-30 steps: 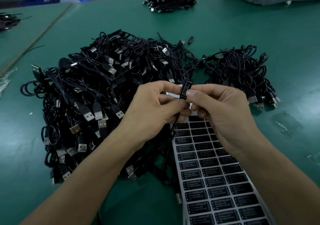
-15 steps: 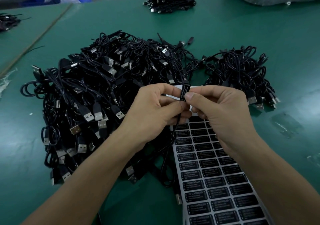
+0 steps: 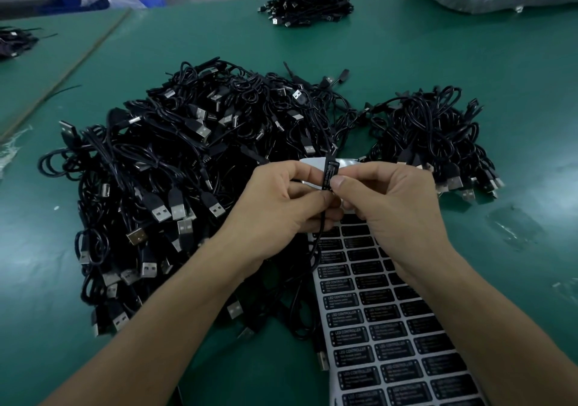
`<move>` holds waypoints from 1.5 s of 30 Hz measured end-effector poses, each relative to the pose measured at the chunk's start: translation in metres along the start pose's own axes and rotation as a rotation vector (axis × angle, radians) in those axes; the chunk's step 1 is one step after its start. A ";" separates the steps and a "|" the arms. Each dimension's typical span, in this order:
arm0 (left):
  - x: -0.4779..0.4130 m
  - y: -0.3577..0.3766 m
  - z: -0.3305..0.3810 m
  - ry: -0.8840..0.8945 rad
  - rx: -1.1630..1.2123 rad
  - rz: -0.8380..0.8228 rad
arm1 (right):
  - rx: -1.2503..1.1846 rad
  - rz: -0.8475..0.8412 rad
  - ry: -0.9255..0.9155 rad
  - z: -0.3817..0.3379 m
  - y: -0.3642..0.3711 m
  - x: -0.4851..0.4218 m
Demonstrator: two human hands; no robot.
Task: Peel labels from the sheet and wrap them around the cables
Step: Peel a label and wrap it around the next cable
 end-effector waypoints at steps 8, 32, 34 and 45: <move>0.000 0.001 0.001 0.000 -0.012 -0.002 | 0.011 0.004 -0.004 0.000 -0.001 0.000; 0.000 0.003 0.001 -0.003 0.001 -0.006 | 0.020 0.016 0.007 0.001 -0.003 -0.002; 0.001 0.003 0.001 -0.004 -0.001 -0.007 | 0.014 0.011 0.009 0.001 -0.004 -0.002; 0.002 0.005 0.002 -0.009 -0.005 -0.002 | 0.009 -0.001 0.000 0.001 -0.004 -0.002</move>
Point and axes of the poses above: each hand's wrist, its own x-axis away from the middle knuckle, its own y-axis out of the palm, z = x × y, the point moved 4 cm from there along -x, towards the middle knuckle, and after that the axes turned 13 degrees about -x, right-handed, at the moved point
